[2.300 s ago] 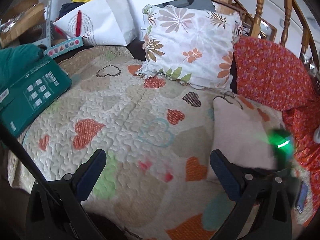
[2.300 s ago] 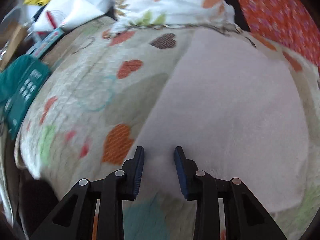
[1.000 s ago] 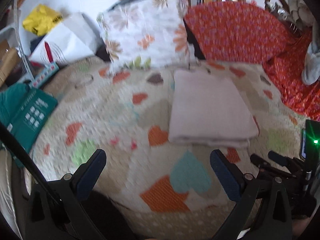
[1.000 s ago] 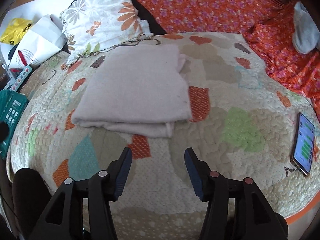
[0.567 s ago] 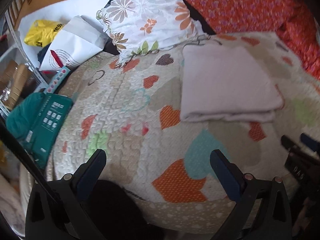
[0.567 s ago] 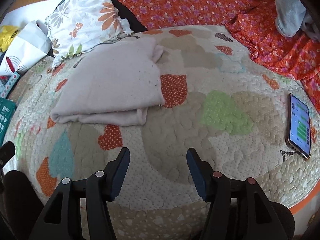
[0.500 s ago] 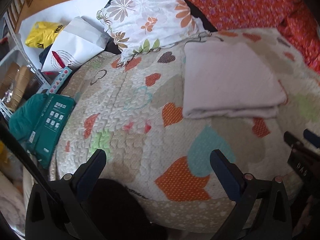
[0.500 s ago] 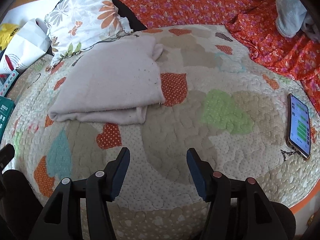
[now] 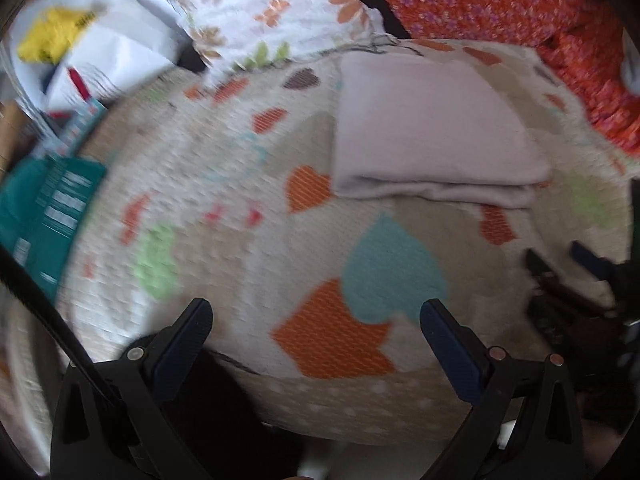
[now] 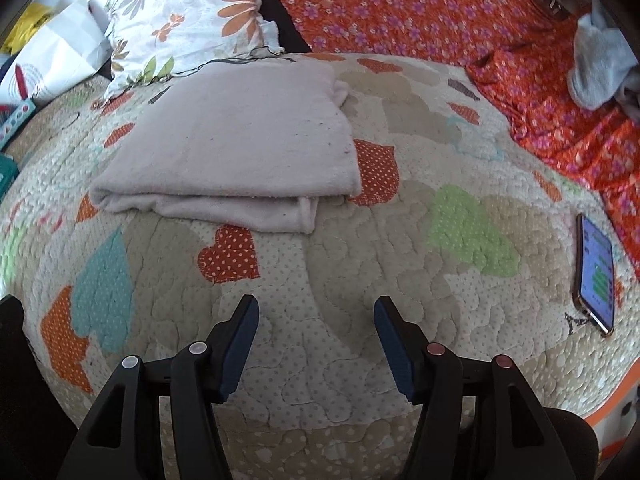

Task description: Fold small clothes

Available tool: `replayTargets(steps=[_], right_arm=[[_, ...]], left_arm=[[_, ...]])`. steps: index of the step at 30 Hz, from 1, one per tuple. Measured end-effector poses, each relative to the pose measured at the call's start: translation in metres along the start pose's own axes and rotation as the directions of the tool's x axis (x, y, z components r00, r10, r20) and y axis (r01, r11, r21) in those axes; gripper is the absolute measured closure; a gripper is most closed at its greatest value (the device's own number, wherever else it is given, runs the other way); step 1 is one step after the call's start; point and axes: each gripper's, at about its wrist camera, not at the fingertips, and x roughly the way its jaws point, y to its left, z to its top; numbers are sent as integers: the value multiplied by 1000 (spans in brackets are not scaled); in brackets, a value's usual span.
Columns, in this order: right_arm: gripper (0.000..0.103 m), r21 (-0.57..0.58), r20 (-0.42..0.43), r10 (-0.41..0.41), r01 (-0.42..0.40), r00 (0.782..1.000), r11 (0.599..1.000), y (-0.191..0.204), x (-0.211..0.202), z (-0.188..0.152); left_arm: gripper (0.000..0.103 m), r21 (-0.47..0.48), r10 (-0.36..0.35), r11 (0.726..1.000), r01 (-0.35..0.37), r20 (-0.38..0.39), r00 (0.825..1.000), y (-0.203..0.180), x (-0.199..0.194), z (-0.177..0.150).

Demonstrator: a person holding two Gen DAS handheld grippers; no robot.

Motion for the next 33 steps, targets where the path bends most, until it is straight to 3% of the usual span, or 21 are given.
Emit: replayTargets(steps=[2, 8, 33], right_arm=[[38, -17, 12, -10, 10, 1000, 1000, 3, -2, 0], [36, -40, 25, -16, 17, 1000, 999, 5, -3, 0], [33, -16, 17, -9, 9, 1000, 1000, 1, -3, 0]], left_arm=[[0, -32, -56, 998, 56, -13, 998, 2, 0, -1], [0, -67, -115, 991, 114, -12, 993, 0, -2, 0], [0, -55, -113, 992, 110, -52, 992, -8, 4, -5]])
